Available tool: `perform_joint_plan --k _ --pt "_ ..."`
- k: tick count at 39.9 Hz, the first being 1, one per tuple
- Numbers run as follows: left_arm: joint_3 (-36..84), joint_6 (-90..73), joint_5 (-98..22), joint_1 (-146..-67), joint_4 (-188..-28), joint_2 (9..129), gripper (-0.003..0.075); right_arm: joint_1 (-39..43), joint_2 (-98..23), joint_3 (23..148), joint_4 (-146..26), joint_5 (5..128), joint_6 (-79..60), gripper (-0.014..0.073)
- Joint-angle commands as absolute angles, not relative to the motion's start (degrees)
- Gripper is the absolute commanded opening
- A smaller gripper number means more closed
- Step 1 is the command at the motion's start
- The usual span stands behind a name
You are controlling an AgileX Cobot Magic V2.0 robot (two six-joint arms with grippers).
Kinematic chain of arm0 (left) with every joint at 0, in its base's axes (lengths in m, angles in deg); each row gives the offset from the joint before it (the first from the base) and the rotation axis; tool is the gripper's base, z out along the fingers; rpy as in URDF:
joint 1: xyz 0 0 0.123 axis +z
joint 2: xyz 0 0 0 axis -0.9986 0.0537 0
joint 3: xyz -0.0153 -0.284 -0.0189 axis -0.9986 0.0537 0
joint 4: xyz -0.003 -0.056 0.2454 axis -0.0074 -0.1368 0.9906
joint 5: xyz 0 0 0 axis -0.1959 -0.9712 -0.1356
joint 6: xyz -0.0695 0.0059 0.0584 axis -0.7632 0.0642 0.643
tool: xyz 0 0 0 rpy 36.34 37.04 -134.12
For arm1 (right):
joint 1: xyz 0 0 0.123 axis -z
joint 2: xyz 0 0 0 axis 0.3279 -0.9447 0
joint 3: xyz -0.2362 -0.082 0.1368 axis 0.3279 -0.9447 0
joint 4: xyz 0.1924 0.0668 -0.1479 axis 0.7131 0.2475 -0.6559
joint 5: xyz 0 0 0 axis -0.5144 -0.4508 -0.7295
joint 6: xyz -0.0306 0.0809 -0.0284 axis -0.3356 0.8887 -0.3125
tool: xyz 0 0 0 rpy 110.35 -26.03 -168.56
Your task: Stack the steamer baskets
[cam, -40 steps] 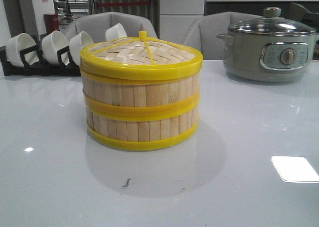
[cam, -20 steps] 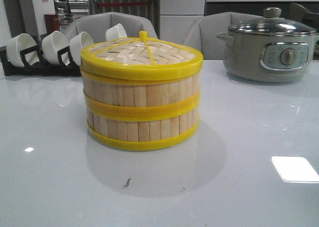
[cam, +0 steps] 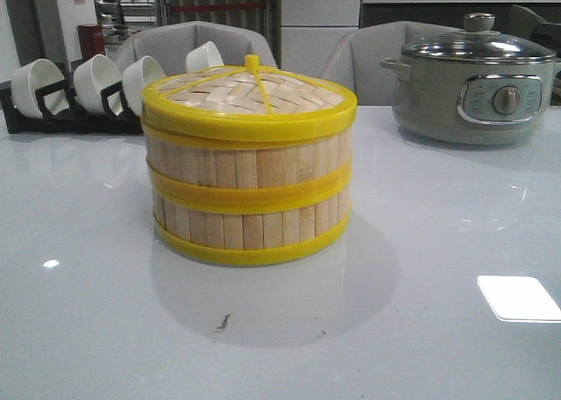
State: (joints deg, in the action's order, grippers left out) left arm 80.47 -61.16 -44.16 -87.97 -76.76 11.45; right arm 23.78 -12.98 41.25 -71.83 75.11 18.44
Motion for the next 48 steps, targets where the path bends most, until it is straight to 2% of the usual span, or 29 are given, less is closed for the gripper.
perform_joint_plan --k 1,3,28,36,48 --pt "81.89 -61.62 -51.53 -87.82 -77.27 10.72 0.0095 24.28 -12.69 42.96 -71.72 79.81 17.8 0.0023" --pt "81.58 -61.62 -48.59 -87.82 -77.27 10.5 0.0095 24.28 -12.69 42.96 -71.72 79.81 17.8 0.0023" --pt "81.71 -61.4 -51.09 -87.82 -76.83 10.62 0.0095 24.28 -12.69 42.96 -71.72 79.81 17.8 0.0023" --pt "81.71 -51.69 -53.69 -87.82 -80.91 10.62 0.0095 24.28 -12.69 42.96 -71.72 79.81 17.8 0.0023" --pt "81.71 -51.68 -53.57 -87.82 -81.08 10.62 0.0095 24.28 -12.69 42.96 -71.72 79.81 17.8 0.0023"
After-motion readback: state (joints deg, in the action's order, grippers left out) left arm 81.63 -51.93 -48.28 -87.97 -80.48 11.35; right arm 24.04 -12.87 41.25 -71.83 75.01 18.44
